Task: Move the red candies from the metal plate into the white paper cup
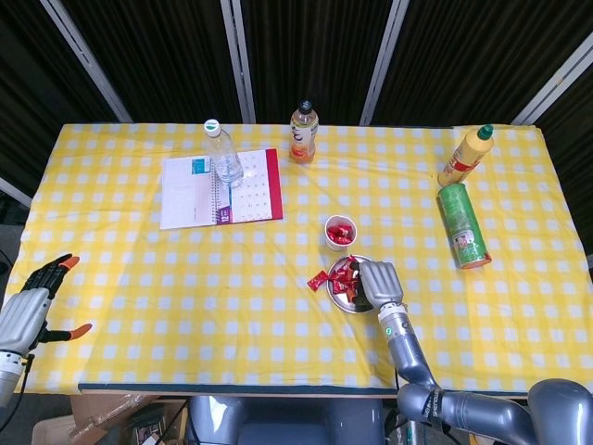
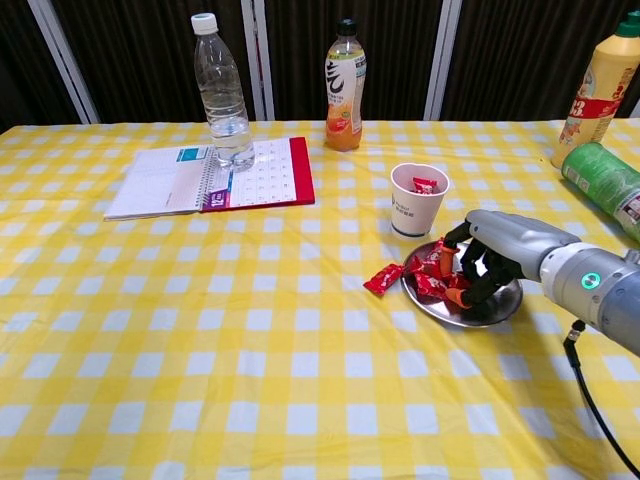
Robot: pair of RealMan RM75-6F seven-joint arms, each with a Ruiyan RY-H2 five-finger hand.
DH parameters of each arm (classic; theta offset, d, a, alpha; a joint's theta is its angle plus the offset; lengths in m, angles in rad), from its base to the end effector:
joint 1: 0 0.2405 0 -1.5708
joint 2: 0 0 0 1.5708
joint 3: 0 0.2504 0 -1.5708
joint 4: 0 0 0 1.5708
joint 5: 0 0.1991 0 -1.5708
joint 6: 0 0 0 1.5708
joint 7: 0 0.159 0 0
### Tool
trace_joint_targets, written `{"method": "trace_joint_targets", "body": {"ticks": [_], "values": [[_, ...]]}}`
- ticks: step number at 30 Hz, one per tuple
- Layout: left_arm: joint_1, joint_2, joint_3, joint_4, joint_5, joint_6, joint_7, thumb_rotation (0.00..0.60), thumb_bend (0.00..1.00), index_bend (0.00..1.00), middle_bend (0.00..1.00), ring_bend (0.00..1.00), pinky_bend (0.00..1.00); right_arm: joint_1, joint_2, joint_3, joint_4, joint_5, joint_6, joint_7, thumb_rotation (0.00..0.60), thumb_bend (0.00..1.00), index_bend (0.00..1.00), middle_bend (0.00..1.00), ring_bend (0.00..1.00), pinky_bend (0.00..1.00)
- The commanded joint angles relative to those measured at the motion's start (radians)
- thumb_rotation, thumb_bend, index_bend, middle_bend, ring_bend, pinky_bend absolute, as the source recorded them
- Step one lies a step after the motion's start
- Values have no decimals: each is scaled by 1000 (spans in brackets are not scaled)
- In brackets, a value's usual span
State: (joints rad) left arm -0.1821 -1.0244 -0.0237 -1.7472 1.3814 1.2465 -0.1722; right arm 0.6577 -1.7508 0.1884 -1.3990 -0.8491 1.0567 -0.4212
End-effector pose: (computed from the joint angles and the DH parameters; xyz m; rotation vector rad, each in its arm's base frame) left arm -0.2955 0.2109 0.1511 -1.3934 -1.2635 -0.9024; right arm -0.1771 -0.3267 -0.0587 1.6088 -1.2567 0.8128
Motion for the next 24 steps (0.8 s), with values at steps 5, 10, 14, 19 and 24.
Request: {"method": "trace_joint_targets", "body": {"ticks": [5,10,14,19,24], "values": [[-2,1,-1,-2,-3,-4,-1,600,39,0,0,0,0,-1,-2,9,10,-3,-8,7,600,600,592,750,900,1000],[-2,2,-1,-2,-3,-5,-5,600,39,0,0,0,0,-4,6,18,-5,-14,0,14,600,609,601,750,900,1000],[-1,3,0,-1,1,-3,-11,600,39,0,0,0,0,-8,31,29,-48,-31,22,7,600,609,602,750,900,1000],[0,3,1,1,5,-2,-14,600,39,0,0,0,0,-13,84,51,-141,-60,63,-6,600,608,602,750,900,1000],[1,3,3,5,10,-1,-19,600,39,0,0,0,0,-10,135,81,-231,-68,93,-31,600,608,601,750,900,1000]]}}
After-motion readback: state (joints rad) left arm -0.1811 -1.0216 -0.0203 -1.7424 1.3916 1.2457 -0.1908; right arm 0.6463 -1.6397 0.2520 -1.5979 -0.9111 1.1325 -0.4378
